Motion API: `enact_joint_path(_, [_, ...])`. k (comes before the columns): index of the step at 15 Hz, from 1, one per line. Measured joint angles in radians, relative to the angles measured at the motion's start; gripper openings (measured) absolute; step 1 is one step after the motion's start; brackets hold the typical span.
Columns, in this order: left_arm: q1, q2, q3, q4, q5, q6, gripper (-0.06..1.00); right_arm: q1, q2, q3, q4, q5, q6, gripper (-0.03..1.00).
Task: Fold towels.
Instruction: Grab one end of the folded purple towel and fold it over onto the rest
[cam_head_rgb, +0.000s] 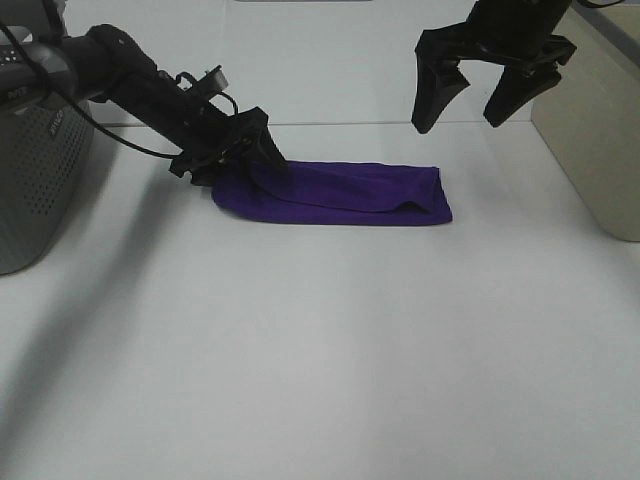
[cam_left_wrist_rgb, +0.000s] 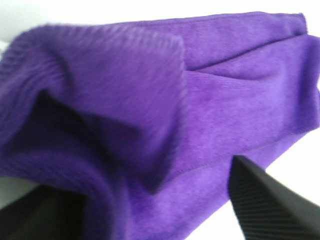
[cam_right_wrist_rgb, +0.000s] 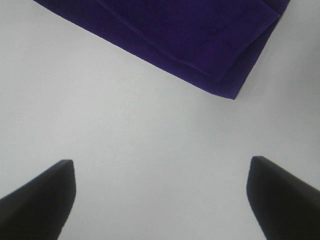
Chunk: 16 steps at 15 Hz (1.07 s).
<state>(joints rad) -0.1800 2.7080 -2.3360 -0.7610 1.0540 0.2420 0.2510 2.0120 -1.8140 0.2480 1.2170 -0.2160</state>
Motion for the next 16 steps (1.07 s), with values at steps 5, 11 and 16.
enact_joint_path(5, [-0.007, 0.006, -0.004, 0.124, 0.004, -0.025, 0.02, 0.000, 0.000, 0.000, 0.002, 0.000, 0.000, 0.90])
enact_joint_path(11, [0.032, -0.096, -0.136, 0.348, 0.151, -0.041, 0.02, 0.000, -0.023, 0.000, 0.036, 0.000, 0.026, 0.90])
enact_joint_path(16, [-0.098, -0.132, -0.155, 0.299, 0.153, 0.014, 0.02, 0.000, -0.065, 0.000, 0.062, 0.001, 0.026, 0.90])
